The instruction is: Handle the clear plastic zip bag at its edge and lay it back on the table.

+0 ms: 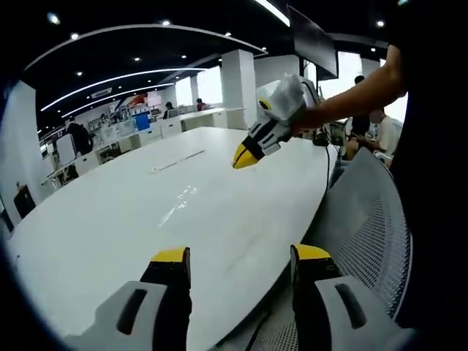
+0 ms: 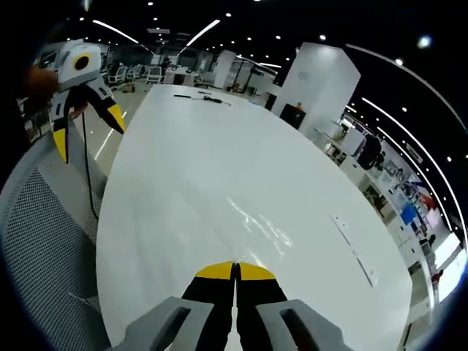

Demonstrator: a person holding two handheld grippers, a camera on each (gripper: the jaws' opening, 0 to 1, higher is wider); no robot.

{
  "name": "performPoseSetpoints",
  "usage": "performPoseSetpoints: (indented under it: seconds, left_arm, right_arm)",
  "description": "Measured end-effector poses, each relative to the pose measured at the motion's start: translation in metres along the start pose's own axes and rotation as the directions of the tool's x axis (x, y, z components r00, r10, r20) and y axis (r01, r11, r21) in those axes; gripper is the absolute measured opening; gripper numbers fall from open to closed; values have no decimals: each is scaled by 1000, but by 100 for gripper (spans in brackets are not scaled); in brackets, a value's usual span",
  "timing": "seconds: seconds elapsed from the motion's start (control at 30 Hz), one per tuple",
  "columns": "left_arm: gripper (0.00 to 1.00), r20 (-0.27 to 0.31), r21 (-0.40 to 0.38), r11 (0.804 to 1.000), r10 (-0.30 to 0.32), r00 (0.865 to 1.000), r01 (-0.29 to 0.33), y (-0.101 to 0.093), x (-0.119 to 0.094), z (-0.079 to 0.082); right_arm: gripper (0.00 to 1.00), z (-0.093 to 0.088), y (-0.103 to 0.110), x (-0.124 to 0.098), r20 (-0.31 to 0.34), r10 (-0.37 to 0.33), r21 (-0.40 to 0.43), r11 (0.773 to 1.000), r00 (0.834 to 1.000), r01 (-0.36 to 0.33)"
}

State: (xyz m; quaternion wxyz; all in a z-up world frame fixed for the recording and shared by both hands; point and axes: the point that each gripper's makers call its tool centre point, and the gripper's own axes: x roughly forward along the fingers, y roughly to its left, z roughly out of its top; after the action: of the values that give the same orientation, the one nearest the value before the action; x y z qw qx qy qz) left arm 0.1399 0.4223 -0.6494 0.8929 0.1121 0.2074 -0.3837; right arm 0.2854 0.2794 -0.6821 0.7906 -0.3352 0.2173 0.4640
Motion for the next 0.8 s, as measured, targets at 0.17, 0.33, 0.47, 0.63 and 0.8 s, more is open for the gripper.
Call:
performPoseSetpoints:
  seconds: [0.17, 0.33, 0.47, 0.63, 0.8]
  left_arm:
    - [53, -9, 6, 1000, 0, 1000, 0, -2, 0, 0]
    - [54, -10, 3, 1000, -7, 1000, 7, 5, -2, -9]
    - [54, -18, 11, 1000, -20, 1000, 21, 15, -5, -23]
    - [54, -17, 12, 1000, -13, 1000, 14, 11, -5, -18]
    - [53, -18, 11, 1000, -4, 1000, 4, 8, -3, -13]
  right_arm:
    - [0, -9, -1, 6, -27, -37, 17, 999, 999, 37]
    - [0, -21, -4, 9, -53, -62, 47, 997, 997, 64]
    - [0, -33, -9, 11, -73, -95, 81, 992, 993, 101]
    - [0, -37, -3, 13, -84, -76, 93, 992, 994, 84]
    - [0, -40, 5, 23, -97, -44, 113, 992, 994, 55]
